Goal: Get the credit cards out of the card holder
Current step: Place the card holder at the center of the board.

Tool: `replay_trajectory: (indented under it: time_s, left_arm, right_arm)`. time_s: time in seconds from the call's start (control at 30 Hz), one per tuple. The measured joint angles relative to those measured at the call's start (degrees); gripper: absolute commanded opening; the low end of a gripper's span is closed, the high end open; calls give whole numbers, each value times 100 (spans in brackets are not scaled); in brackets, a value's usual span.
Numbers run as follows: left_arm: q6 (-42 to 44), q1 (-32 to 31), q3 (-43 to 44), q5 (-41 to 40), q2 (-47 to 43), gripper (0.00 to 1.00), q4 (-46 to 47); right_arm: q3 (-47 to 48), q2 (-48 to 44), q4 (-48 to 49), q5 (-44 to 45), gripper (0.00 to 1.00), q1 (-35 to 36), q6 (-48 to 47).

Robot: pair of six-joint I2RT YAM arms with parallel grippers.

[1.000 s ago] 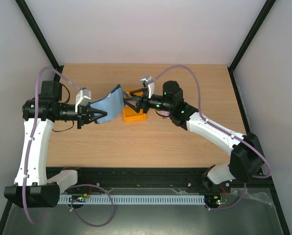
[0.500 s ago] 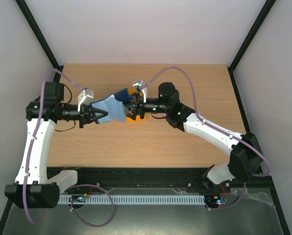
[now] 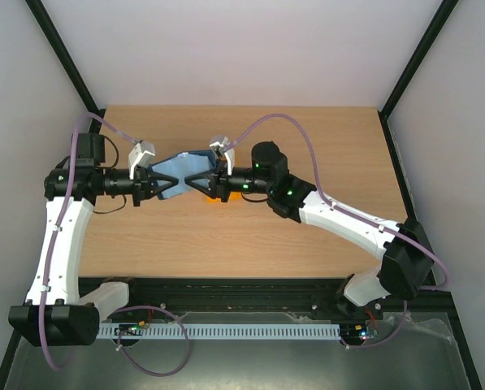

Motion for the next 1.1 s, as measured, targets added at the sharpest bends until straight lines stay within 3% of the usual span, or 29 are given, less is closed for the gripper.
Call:
replay_trajectory:
  time_s: [0.1, 0.2, 0.27, 0.3, 0.37, 0.53, 0.8, 1.07, 1.1]
  left_arm:
    - [-61, 0, -31, -13, -7, 2, 59]
    - [-234, 0, -103, -42, -28, 6, 188]
    - [-385, 0, -162, -83, -46, 23, 315]
    - [-479, 0, -190, -111, -57, 40, 382]
    - [-590, 0, -232, -232, -68, 61, 496]
    - [-1091, 9, -367, -750, -83, 97, 857]
    - [-2411, 468, -1025, -2299, -144, 99, 1945]
    - [-2916, 743, -1342, -2693, -142, 99, 2463]
    - [-2953, 748, -1362, -2704, -138, 100, 2500]
  right_arm:
    - [4, 17, -68, 116, 2, 11, -9]
    - [2, 24, -105, 136, 2, -2, 42]
    - [4, 24, -125, 153, 2, -2, 35]
    - [2, 24, -142, 186, 2, -2, 28]
    - [2, 17, -173, 216, 2, -11, 15]
    - [68, -63, -474, 299, 2, -308, 85]
    - [9, -302, -2063, 946, 2, -1987, 636]
    - [-1978, -715, -2452, 341, 2, -1558, 1711]
    - [-2271, -710, -2404, 286, 9, -1460, 1860]
